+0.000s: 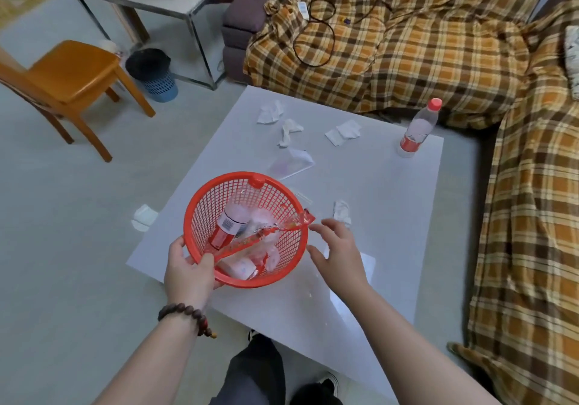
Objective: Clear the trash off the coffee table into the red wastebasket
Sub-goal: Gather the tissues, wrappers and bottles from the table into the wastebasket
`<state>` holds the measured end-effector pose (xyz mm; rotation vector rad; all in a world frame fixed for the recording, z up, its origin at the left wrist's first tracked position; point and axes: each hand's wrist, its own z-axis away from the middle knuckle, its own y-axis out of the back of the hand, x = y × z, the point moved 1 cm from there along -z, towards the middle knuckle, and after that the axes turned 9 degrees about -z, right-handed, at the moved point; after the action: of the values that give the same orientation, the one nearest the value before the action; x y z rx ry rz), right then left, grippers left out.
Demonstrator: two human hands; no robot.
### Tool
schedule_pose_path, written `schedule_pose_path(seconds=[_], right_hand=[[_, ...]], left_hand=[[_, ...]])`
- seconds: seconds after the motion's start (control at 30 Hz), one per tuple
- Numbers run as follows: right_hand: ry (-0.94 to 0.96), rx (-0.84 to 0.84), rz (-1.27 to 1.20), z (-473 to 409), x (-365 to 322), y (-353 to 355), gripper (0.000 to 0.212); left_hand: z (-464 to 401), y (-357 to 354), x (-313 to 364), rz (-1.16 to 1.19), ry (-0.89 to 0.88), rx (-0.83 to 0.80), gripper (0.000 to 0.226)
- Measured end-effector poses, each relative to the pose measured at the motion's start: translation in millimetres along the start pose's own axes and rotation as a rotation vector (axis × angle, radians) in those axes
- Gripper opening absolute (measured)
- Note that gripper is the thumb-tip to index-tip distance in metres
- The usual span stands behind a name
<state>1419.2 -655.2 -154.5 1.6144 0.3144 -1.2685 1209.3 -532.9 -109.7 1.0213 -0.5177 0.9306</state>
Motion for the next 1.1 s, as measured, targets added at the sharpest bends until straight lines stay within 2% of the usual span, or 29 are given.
schedule_pose_path(seconds=[0.27, 0.37, 0.53, 0.63, 0.73, 0.83, 0.93, 1.0, 1.1], right_hand=[[-0.489, -0.027, 0.135, -61.7, 105.7, -20.6, 0.056], [-0.591, -0.052, 0.150, -86.1, 132.8, -29.6, 0.063], [-0.555, -0.123, 0.246, -117.9, 159.6, -42.2, 0.073], [-0.533, -0.212, 0.312, -131.9, 171.4, -47.8, 0.074], [-0.563, -0.253, 0.364, -139.3, 176.2, -55.0, 0.069], [-0.502, -0.162, 0.439, -147.0, 174.0, -58.6, 0.050], [-0.492, -0.048, 0.250, -152.0, 158.1, -56.6, 0.024], [-0.458, 0.040, 0.071, -151.0, 137.9, -54.1, 0.019], [-0.264, 0.125, -0.063, -147.5, 94.0, -47.9, 0.020]], left_hand=[[-91.0, -14.4, 24.3, -0.082, -0.062, -0.085, 0.041], [-117.4, -18.1, 28.9, -0.121, -0.101, -0.090, 0.044], [-140.5, -23.4, 27.4, -0.119, -0.095, -0.079, 0.057], [-145.1, -28.3, 22.6, -0.118, -0.063, -0.071, 0.051], [-145.1, -31.0, 16.0, -0.112, -0.033, -0.035, 0.044], [-142.9, -33.9, 14.9, -0.101, -0.012, -0.008, 0.044], [-138.2, -36.4, 20.2, -0.113, 0.002, 0.021, 0.042], [-133.6, -38.4, 25.0, -0.125, -0.003, 0.031, 0.046], [-127.4, -42.6, 31.2, -0.146, 0.007, 0.047, 0.054]])
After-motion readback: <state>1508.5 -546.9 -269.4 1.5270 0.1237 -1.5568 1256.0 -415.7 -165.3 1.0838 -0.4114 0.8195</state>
